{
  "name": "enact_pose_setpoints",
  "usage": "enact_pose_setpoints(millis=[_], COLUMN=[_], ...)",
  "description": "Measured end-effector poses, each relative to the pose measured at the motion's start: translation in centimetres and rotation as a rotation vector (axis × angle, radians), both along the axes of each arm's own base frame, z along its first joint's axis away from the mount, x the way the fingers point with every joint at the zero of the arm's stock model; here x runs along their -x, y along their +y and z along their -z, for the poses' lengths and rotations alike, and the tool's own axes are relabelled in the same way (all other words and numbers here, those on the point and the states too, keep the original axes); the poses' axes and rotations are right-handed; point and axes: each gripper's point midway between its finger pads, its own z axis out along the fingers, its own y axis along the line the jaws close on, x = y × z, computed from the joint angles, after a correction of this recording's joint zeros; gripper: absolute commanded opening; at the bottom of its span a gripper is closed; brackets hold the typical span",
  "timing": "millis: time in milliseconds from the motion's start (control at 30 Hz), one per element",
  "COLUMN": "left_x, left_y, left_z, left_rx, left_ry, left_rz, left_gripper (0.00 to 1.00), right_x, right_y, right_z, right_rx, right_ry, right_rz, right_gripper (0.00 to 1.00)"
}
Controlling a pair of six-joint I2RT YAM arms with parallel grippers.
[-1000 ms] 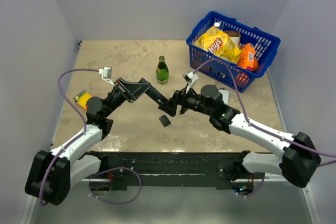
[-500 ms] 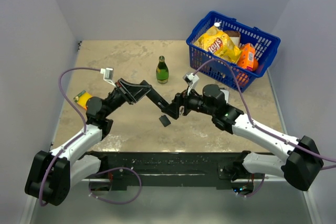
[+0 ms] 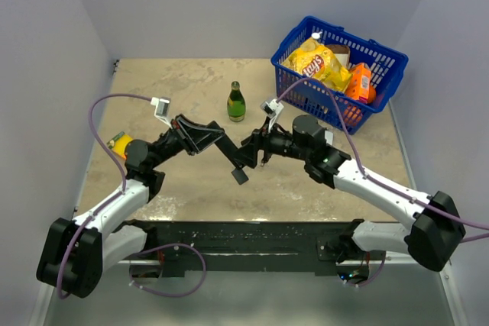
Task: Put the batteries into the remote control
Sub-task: Load the battery into the remote control.
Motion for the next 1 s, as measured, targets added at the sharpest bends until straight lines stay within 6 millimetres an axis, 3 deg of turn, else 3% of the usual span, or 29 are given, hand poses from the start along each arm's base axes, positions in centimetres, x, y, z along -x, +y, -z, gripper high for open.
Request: enact_pose_setpoints(millis=[100,433,667,800,833,1000], left_x=[0.2,0.2,0.4,0.3,0.3,0.3], left_y=[0.0,-0.1,-0.1,-0.1,-0.1,-0.1], left_z=[-0.3,-0.6,-1.2,-1.1,-1.2,-1.1], left_rx=[0.0,0.004,0.022,0.028,0.033,0.025], left_ry=[-0.014,-0.034,-0.049,-0.04,-0.042,-0.046], left_rz=[0.008,0.015,0.022,0.025,0.025,0.018], left_gripper=[0.0,0.0,0.0,0.0,0.0,0.0], right_x=[0.2,1.3,1.9,1.8,1.8,1.6], right_y=[0.3,0.9,1.1,1.1,1.0,0.6], right_z=[0.4,-0.5,-0.8,-0.8,-0.6,0.9], right_rx=[0.004,-0.038,-0.073,-0.072,-0.068,-0.015], right_ry=[0.012,-0.001,-0.027,-0.035,-0.027,0.001], right_rz=[-0.023,-0.093,-0.129,-0.128,-0.125,-0.109], right_gripper=[0.7,0.26,0.26,0.56,0.68,0.87])
